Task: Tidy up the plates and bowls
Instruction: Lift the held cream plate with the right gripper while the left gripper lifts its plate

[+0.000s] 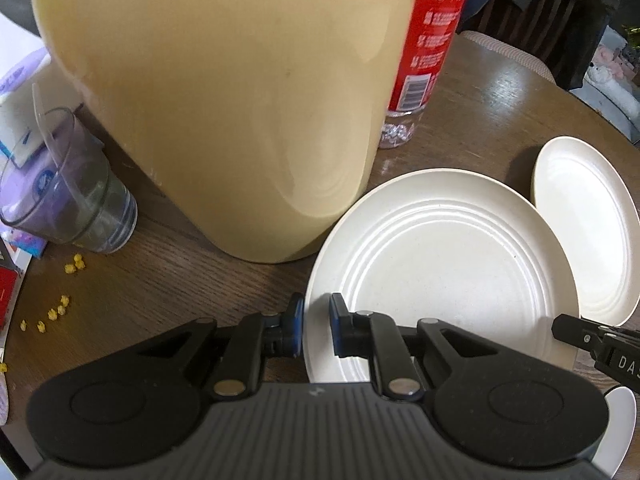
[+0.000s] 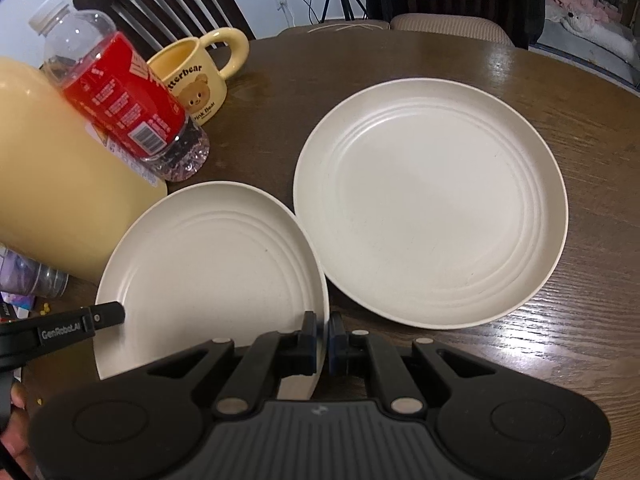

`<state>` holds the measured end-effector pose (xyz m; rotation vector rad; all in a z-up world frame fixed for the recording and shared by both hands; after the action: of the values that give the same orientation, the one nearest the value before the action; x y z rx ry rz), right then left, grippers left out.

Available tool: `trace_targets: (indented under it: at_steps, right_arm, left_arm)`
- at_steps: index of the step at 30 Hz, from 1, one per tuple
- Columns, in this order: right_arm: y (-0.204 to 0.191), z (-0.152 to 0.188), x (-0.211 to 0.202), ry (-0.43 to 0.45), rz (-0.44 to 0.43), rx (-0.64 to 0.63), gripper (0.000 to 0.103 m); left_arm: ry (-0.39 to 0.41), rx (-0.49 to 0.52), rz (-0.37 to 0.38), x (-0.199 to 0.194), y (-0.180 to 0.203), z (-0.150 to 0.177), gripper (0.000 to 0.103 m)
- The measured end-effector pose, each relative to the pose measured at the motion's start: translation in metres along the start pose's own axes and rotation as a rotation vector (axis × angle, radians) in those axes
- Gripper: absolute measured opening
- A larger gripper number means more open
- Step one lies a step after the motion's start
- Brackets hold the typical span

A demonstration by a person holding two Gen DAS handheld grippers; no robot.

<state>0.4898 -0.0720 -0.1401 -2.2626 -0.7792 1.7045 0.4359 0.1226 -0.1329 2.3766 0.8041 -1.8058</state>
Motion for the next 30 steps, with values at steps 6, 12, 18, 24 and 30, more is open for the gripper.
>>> trace_targets:
  at_steps: [6, 12, 18, 24, 30]
  right_arm:
    - [-0.001, -0.002, -0.013, 0.029, 0.001, -0.007, 0.005]
    - [-0.002, -0.005, -0.03, 0.062, 0.003, -0.014, 0.005]
    - [-0.003, -0.006, -0.046, 0.089, 0.009, -0.018, 0.006]
    - [-0.004, -0.004, -0.064, 0.116, 0.015, -0.02, 0.006]
    - [-0.007, -0.001, -0.082, 0.143, 0.023, -0.022, 0.006]
  left_arm:
    - [0.022, -0.002, 0.007, -0.01, 0.003, -0.005, 0.014]
    - [0.054, -0.001, 0.015, -0.024, 0.004, -0.009, 0.014]
    - [0.083, 0.0, 0.024, -0.04, 0.006, -0.01, 0.014]
    - [0.108, 0.002, 0.033, -0.054, 0.007, -0.009, 0.014]
    - [0.128, 0.005, 0.044, -0.07, 0.008, -0.005, 0.014]
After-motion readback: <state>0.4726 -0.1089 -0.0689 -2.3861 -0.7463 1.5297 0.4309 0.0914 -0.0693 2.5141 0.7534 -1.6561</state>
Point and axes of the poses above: each gripper's, at about its wrist camera, not at the fingertips, and x roughly the way its jaws point, y to its right, z to its underside, the point moved 2 cm from there along x, roughly the way its jaws point, and after that the axes turned 15 degrees about -z, right-handed, at the moved point
